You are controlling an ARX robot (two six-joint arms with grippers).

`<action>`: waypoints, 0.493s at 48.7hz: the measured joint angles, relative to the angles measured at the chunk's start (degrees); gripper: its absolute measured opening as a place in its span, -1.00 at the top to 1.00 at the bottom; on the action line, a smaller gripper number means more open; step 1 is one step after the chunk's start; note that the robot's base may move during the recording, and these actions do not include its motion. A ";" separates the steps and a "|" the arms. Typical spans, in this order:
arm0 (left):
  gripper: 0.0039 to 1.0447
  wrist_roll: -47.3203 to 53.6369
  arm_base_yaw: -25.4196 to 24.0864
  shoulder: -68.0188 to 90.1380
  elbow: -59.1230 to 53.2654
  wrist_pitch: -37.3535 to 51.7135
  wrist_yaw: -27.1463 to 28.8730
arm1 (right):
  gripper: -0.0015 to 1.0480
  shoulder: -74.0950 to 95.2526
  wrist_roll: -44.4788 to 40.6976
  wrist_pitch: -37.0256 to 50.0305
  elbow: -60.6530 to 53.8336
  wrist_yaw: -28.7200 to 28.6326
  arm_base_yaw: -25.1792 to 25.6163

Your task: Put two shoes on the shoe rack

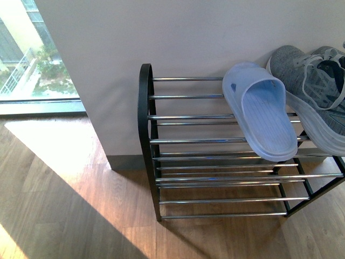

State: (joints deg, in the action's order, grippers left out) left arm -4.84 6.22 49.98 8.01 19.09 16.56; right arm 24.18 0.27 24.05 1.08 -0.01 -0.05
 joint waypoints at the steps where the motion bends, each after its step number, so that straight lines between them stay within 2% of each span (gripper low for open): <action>1: 0.97 0.00 0.00 0.00 -0.02 0.00 0.00 | 0.97 -0.83 0.00 -0.79 0.00 0.00 0.00; 24: 0.97 0.00 0.00 0.00 0.00 0.00 0.00 | 0.97 -11.69 0.00 -11.50 -0.02 0.00 0.00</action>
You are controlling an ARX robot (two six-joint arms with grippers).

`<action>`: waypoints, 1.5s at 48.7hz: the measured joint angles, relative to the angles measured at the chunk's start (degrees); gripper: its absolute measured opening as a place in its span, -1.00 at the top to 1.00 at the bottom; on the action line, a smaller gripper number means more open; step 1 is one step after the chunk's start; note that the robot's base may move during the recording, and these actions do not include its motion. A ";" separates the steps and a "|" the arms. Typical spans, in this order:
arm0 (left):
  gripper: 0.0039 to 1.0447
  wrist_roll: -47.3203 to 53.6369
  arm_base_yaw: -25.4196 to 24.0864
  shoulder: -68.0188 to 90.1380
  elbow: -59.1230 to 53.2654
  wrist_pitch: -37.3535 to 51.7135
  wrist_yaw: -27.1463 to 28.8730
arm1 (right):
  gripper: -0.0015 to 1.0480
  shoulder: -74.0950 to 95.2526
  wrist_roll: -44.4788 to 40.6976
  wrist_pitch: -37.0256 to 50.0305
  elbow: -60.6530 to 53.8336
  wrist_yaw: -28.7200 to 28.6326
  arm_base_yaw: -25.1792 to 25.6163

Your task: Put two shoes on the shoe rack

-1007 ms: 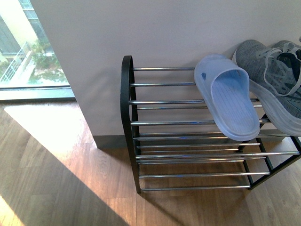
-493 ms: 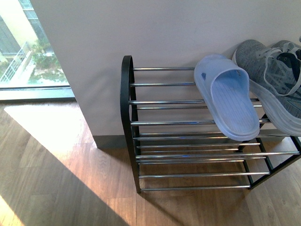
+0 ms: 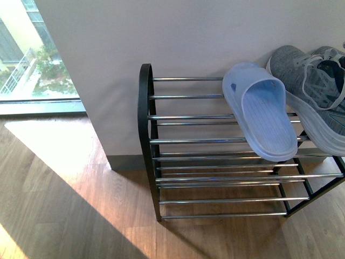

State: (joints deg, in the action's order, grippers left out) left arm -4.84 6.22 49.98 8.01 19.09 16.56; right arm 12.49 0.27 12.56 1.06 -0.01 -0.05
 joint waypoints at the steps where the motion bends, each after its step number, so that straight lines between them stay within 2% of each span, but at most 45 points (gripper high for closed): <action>1: 0.97 0.00 0.00 0.00 -0.02 0.00 0.00 | 0.97 -0.28 0.00 -0.31 0.00 0.00 0.00; 8: 0.97 0.00 0.00 0.00 -0.02 0.00 0.00 | 0.97 -2.51 0.00 -2.56 0.00 0.00 0.00; 13: 0.97 0.00 0.00 0.00 -0.02 0.00 0.00 | 0.97 -10.29 -0.04 -11.80 0.02 -0.02 0.00; 24: 0.97 0.00 0.00 0.00 -0.02 0.00 0.00 | 0.95 -12.09 -0.13 -12.48 0.02 0.02 0.00; 48: 0.97 0.00 0.00 0.00 -0.02 0.00 0.15 | -0.83 -12.20 -0.11 -12.50 0.02 -0.20 0.00; 70: 0.97 -0.02 0.11 -0.02 -0.02 0.00 -0.02 | -0.82 -12.28 -0.09 -12.66 0.02 0.22 -0.02; 73: 0.97 -4.76 1.55 2.10 0.46 0.57 4.74 | -0.82 -12.26 -0.09 -12.66 0.02 0.22 -0.02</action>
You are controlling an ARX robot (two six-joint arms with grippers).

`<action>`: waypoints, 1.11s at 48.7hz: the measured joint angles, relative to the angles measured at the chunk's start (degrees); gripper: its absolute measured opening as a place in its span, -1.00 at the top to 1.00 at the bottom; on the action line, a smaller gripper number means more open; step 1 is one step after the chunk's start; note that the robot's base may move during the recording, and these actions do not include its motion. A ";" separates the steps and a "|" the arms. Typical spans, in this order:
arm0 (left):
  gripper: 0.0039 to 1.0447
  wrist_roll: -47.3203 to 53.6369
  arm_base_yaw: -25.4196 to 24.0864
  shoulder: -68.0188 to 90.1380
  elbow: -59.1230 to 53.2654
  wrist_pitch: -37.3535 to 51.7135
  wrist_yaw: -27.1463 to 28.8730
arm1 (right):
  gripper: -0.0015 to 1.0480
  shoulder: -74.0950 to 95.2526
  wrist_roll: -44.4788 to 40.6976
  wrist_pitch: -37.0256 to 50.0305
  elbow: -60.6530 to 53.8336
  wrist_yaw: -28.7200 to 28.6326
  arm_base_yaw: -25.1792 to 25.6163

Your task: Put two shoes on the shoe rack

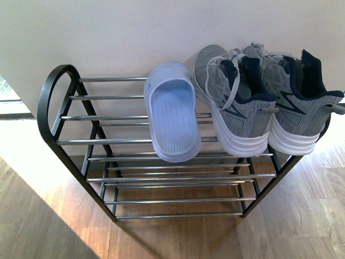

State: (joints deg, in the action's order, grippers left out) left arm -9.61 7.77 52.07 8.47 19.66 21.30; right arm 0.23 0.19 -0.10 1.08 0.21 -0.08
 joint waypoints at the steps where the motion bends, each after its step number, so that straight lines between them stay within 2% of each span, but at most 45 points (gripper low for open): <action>1: 0.97 -1.33 0.46 1.31 0.48 0.61 0.50 | -0.82 0.00 -0.02 0.00 0.00 0.00 0.00; 5: 0.97 -9.29 2.58 9.81 4.96 4.90 -0.63 | -0.82 -0.02 0.00 0.00 0.00 -0.07 0.00; 13: 0.97 -21.46 6.93 30.01 18.03 10.23 -9.18 | -0.82 0.00 0.00 0.00 0.00 -0.07 0.00; 21: 0.97 -26.56 9.55 42.86 27.17 10.34 -13.11 | -0.82 0.00 -0.02 0.00 0.00 -0.09 0.00; 25: 0.97 -30.38 10.49 50.60 33.33 10.34 -16.85 | -0.82 0.00 -0.02 0.00 0.00 -0.09 0.00; 54: 0.97 -31.61 12.41 75.84 60.48 0.87 -24.39 | -0.82 0.00 -0.02 0.00 0.00 -0.09 0.00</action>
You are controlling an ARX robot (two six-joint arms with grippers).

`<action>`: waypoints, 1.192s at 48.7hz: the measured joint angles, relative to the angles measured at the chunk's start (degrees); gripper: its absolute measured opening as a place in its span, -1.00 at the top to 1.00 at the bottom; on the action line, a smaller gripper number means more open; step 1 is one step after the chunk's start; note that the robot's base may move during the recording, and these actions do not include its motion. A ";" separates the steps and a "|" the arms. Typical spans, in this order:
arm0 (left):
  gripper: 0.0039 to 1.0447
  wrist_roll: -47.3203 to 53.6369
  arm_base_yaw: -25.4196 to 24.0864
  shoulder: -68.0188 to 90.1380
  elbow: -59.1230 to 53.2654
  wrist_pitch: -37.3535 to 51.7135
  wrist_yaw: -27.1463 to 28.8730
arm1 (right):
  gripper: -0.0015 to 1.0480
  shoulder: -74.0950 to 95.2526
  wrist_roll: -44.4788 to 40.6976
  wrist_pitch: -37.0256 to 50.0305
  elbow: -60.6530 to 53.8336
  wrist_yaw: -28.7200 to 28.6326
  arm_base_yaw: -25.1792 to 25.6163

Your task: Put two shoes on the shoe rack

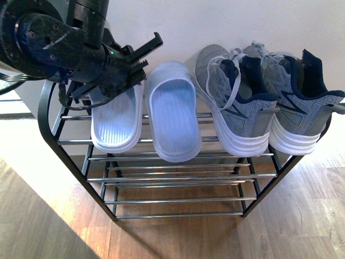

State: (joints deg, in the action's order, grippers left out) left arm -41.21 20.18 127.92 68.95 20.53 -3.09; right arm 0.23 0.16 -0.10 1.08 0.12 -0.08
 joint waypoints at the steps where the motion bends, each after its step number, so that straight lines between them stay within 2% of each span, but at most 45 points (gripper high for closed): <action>1: 0.97 -0.04 -0.04 0.66 0.59 -0.35 -0.15 | -0.82 0.00 0.00 0.00 0.00 0.00 0.00; 9: 0.93 0.63 -0.63 4.13 4.26 -2.82 -0.94 | -0.82 0.00 0.00 0.00 0.00 0.00 0.00; 21: 0.08 2.95 -0.31 2.08 2.27 -2.32 -1.36 | -0.82 0.00 0.00 0.00 0.00 0.02 0.00; 33: -0.84 4.98 0.87 -10.40 -7.23 -1.09 3.96 | -0.82 0.00 0.00 0.00 0.00 0.00 0.00; 39: -0.83 5.16 0.83 -17.35 -13.86 -0.26 6.67 | -0.82 0.00 0.00 0.00 0.00 0.00 0.00; 48: -0.83 9.03 -0.02 -31.82 -24.79 0.63 17.16 | -0.82 0.00 0.00 0.00 0.00 0.00 0.00; 58: -0.83 12.94 -2.21 -50.03 -35.39 0.46 24.90 | -0.82 0.00 0.00 0.00 0.00 0.00 0.00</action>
State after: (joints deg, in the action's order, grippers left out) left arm -28.27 17.98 77.89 33.56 20.99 21.80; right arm 0.23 0.16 -0.10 1.08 0.12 -0.08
